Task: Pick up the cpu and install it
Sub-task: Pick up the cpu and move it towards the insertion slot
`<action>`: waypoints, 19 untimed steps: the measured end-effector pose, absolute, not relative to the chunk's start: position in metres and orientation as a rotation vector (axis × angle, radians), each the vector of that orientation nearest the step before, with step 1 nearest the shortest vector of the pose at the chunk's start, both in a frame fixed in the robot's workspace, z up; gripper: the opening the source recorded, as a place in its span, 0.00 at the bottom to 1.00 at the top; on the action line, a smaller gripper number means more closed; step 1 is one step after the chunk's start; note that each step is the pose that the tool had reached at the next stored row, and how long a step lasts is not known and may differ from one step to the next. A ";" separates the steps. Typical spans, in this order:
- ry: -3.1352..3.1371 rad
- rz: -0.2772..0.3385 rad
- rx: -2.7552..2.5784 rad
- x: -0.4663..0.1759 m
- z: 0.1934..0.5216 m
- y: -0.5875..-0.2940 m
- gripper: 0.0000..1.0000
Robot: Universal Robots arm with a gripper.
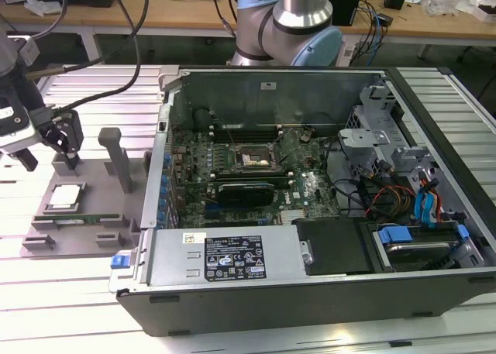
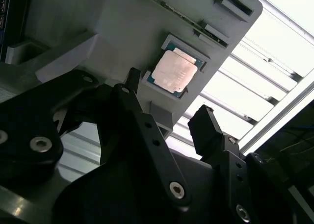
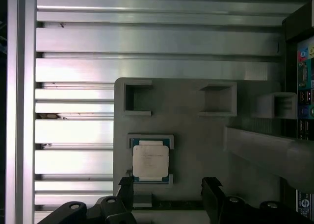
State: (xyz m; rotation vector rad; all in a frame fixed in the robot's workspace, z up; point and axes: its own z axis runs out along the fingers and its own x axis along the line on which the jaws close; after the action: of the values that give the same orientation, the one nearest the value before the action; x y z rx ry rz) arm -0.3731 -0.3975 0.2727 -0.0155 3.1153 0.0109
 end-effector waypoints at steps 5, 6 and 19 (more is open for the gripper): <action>3.115 0.011 -0.015 -0.374 0.271 -0.398 0.67; 3.115 0.011 -0.015 -0.374 0.270 -0.397 0.67; 3.115 0.011 -0.016 -0.380 0.261 -0.398 0.67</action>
State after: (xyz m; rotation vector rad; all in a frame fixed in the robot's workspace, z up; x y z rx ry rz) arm -0.3799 -0.3978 0.2611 -0.0156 3.1154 0.0110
